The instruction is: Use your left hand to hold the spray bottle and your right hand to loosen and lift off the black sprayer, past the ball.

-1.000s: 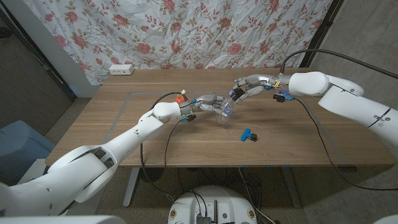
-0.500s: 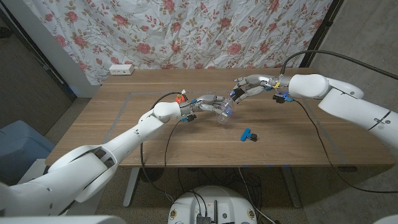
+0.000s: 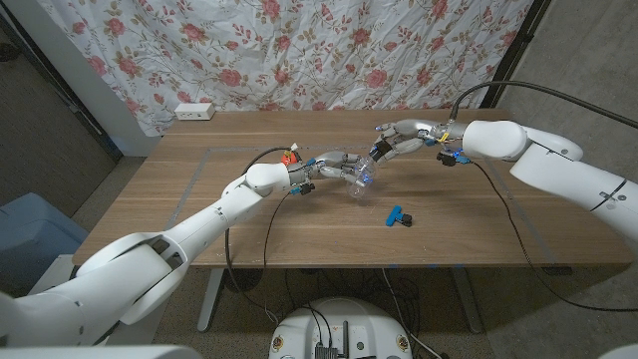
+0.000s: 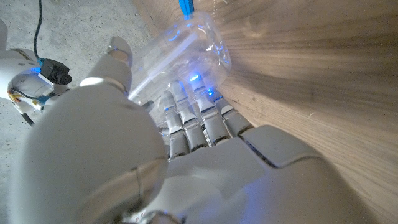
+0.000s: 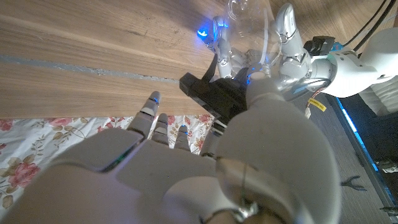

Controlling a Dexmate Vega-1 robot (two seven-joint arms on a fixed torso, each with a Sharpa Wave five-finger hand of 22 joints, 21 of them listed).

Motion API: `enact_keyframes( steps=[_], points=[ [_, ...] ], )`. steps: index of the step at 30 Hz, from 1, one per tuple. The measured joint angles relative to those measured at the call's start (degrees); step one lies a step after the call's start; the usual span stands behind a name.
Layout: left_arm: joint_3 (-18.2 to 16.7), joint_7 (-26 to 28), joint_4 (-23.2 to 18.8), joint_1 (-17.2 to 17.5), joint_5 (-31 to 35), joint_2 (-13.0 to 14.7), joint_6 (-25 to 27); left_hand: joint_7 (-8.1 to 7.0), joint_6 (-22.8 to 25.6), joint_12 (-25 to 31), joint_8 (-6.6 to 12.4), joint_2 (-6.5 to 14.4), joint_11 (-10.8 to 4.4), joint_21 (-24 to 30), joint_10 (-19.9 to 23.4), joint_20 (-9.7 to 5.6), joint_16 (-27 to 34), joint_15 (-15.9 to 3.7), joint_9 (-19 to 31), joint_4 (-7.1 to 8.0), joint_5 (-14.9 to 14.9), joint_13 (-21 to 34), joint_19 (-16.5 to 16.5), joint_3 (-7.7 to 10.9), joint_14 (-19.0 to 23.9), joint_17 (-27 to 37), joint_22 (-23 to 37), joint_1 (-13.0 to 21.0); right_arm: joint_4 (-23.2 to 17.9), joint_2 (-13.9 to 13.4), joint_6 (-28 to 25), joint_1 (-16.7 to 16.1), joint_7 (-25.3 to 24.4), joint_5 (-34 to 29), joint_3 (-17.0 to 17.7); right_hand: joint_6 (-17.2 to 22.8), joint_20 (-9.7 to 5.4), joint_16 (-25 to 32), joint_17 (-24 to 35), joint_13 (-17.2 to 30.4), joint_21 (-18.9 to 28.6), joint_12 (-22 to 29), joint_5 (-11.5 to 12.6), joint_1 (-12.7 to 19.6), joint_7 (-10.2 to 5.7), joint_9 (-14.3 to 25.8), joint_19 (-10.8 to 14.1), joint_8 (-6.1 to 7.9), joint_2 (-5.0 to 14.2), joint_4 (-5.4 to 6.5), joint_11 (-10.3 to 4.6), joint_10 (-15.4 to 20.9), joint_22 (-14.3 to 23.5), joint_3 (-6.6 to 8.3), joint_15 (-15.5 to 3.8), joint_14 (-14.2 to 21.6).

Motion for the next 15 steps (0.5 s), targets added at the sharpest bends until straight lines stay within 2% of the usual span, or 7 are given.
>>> enact_keyframes(
  steps=[5, 15],
  points=[
    [0.01, 0.00, -0.24, 0.14, 0.00, 0.06, 0.11, 0.39, 0.39, 0.00, 0.00, 0.00, 0.31, 0.00, 0.31, 0.00, 0.00, 0.00, -0.04, -0.05, -0.05, -0.03, 0.00, 0.06, 0.00, 0.00, 0.00, 0.00, -0.29, -0.12, -0.16, -0.37, -0.49, -0.07, 0.17, 1.96, -0.30, 0.00, 0.05, 0.00, 0.00, 0.04, 0.00, 0.00, 0.04, 0.50, 0.30, 1.32, 0.00, 0.00, -0.21, 0.78, 0.00, 0.00, -0.31, 0.31],
    [0.03, 0.09, -0.78, 0.40, 0.01, 0.23, 0.34, 0.38, 0.38, -0.04, 0.00, 0.00, 0.40, 0.00, 0.40, 0.00, 0.00, 0.00, -0.21, -0.05, -0.06, -0.13, 0.00, 0.06, 0.00, -0.01, 0.00, 0.00, -0.86, -0.41, -0.30, -1.22, -1.51, -0.20, 0.67, 4.21, -0.30, 0.32, 0.05, 0.01, 0.00, 0.43, -0.27, 0.30, 0.07, 1.26, 1.12, 3.00, 0.29, -0.32, -0.63, 2.42, 0.00, 0.31, -0.60, 0.64]
  ],
)
